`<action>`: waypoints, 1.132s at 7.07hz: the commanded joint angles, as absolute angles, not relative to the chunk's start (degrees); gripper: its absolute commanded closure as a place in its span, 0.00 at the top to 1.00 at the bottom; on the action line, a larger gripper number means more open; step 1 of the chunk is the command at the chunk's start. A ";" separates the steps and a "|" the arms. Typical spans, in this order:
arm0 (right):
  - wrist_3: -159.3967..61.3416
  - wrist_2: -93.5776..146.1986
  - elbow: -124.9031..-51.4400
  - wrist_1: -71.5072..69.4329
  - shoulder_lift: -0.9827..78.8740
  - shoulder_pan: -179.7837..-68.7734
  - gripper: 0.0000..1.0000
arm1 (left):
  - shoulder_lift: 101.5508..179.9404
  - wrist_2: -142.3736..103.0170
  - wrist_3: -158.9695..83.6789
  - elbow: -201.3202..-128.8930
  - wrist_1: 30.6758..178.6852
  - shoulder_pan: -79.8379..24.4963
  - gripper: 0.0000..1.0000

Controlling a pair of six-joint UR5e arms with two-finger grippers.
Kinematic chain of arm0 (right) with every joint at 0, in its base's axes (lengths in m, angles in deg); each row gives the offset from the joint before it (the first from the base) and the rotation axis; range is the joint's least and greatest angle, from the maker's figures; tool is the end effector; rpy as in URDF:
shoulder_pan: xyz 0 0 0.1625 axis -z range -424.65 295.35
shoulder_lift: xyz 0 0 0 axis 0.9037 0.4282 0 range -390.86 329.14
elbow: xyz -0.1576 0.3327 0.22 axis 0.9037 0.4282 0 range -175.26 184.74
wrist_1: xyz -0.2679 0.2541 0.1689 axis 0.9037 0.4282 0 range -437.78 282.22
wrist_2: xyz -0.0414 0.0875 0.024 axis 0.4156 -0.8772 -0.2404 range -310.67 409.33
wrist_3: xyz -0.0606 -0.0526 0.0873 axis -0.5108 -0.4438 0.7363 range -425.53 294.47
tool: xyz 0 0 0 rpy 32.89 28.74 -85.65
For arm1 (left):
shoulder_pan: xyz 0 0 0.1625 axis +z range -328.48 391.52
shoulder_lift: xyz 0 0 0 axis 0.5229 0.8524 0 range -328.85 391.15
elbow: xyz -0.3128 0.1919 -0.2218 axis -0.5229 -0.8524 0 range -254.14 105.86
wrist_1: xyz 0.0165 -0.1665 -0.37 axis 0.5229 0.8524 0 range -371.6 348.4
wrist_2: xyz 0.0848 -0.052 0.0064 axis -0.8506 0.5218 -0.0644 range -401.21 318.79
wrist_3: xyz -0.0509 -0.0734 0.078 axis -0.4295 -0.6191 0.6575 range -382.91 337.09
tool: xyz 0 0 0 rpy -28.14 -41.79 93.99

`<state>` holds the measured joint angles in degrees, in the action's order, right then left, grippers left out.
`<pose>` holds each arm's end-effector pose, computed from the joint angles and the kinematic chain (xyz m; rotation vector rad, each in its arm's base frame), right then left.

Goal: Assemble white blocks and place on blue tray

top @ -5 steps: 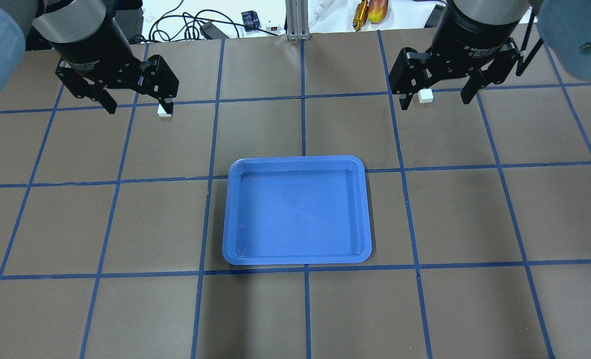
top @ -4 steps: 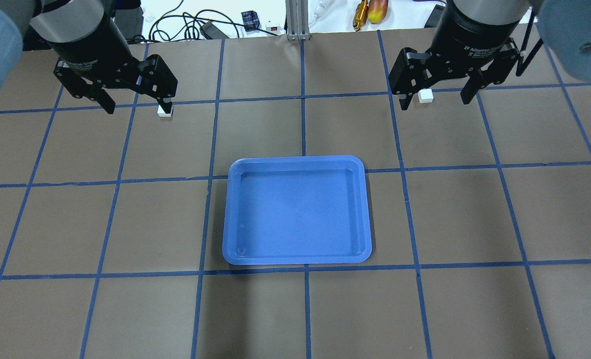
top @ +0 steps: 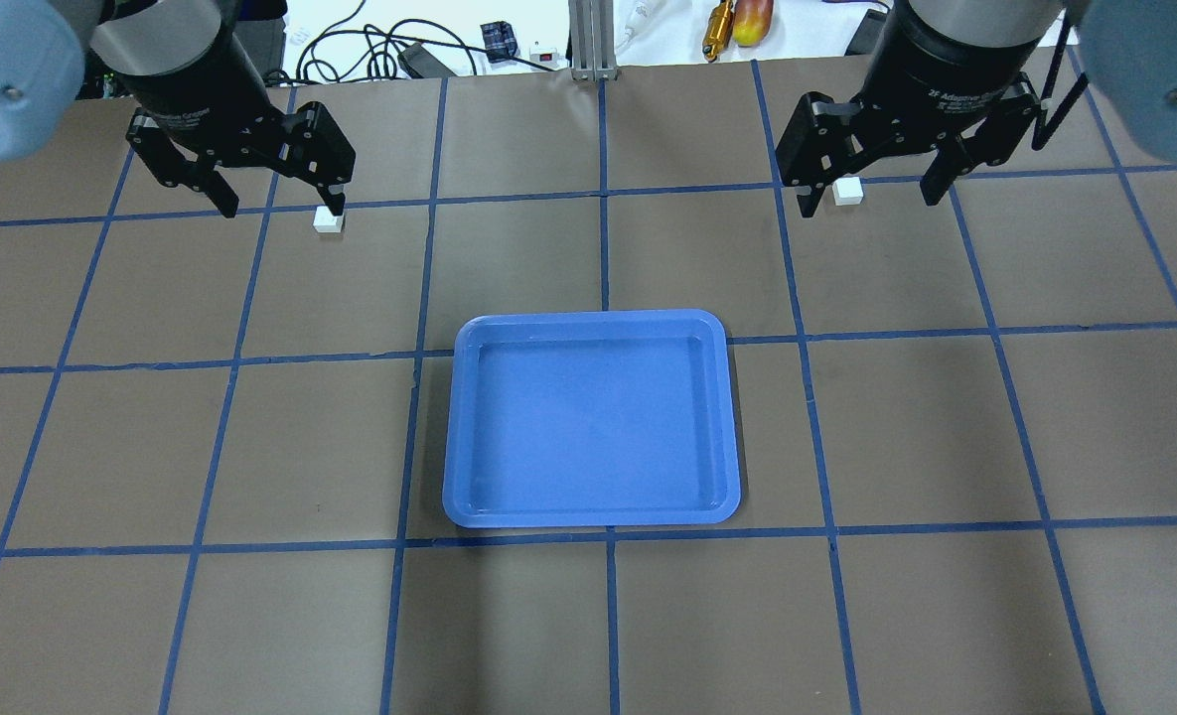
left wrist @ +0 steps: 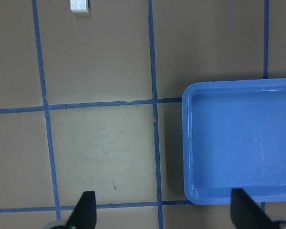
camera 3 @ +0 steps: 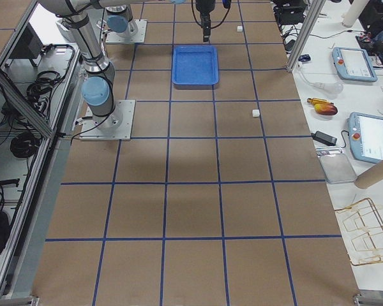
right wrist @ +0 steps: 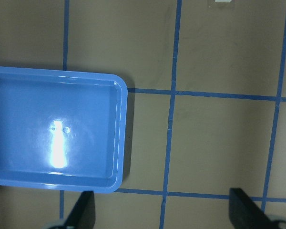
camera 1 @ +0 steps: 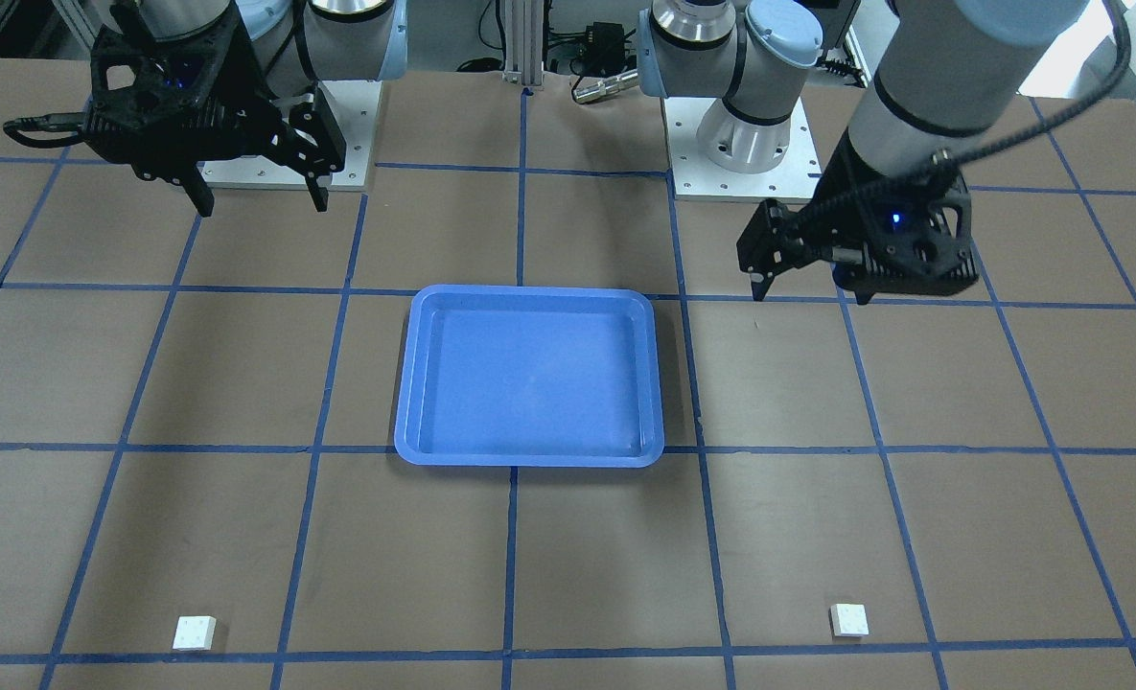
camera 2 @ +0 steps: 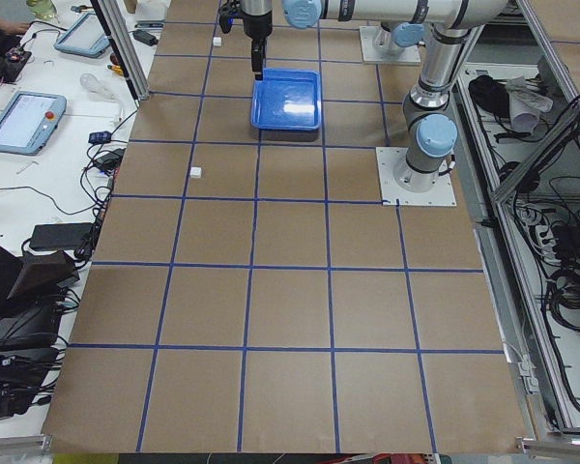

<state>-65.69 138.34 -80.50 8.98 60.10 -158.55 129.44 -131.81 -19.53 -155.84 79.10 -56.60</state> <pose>0.1675 -0.4689 0.5155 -0.1113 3.1201 -0.0670 -0.1142 -0.5477 0.4671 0.0414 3.1314 0.0196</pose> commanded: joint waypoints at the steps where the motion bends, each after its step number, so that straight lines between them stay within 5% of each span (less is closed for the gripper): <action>1: -65.62 138.10 -80.52 8.97 60.10 -158.52 1.00 | 141.31 -133.22 -18.26 -145.81 79.27 -55.23 1.00; 4: -65.44 138.28 -80.52 8.96 60.10 -158.43 1.00 | 155.38 -134.90 -10.80 -142.70 66.22 -54.26 1.00; 5: -65.44 138.28 -80.61 8.96 60.19 -158.60 1.00 | 160.04 -134.99 -9.13 -141.56 61.75 -54.00 0.88; 8: -68.41 138.28 -80.17 8.70 59.93 -158.25 1.00 | 164.30 -134.90 -8.15 -141.20 59.43 -51.10 0.86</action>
<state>-66.62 138.25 -80.43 8.98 59.95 -158.41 162.93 -134.79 -8.73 -141.30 60.78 -52.07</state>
